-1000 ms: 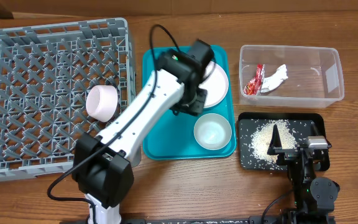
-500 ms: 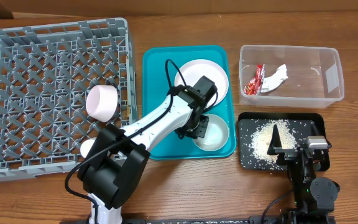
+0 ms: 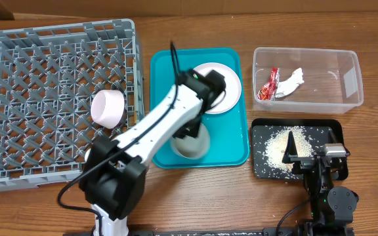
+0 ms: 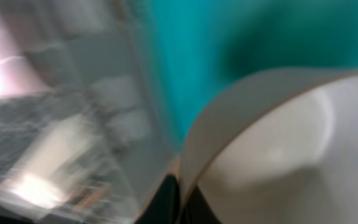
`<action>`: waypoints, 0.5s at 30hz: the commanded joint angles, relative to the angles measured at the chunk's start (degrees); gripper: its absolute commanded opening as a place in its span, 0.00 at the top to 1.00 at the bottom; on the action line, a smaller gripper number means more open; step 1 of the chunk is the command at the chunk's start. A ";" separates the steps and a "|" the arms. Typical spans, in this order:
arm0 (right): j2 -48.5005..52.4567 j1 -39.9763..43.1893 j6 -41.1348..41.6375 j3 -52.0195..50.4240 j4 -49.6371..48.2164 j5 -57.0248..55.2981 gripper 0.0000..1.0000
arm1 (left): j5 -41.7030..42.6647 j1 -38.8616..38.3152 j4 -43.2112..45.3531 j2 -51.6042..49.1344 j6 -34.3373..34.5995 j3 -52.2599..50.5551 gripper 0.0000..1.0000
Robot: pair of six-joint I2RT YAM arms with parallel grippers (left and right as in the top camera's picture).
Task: Sort waste into correct bins and load items into the dishwasher
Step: 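Carry the small white bowl into the rack and release it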
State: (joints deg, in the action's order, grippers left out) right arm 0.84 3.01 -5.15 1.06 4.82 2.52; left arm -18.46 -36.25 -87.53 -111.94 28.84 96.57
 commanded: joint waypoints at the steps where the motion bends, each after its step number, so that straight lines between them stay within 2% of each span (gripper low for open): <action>1: -0.68 0.33 -0.26 -0.61 -0.26 -0.46 0.00 | -21.70 3.85 -9.38 5.95 11.56 7.76 0.96; 2: -0.68 0.33 -0.26 -0.61 -0.26 -0.46 0.00 | -21.07 4.68 -9.33 7.93 8.44 7.74 0.96; 6: -0.68 0.33 -0.28 -0.61 -0.26 -0.46 0.00 | -21.88 7.08 -9.33 15.74 7.87 7.61 0.96; 11: -0.68 0.33 -0.26 -0.61 -0.26 -0.46 0.00 | -28.92 11.10 -9.31 26.21 6.71 4.83 0.96; 15: -0.68 0.33 -0.28 -0.61 -0.26 -0.46 0.00 | -32.79 19.63 -9.29 32.65 11.85 -2.86 0.96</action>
State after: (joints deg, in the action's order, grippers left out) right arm 0.84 3.01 -5.17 1.06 4.82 2.52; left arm -44.82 -22.39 -96.55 -82.52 35.53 99.26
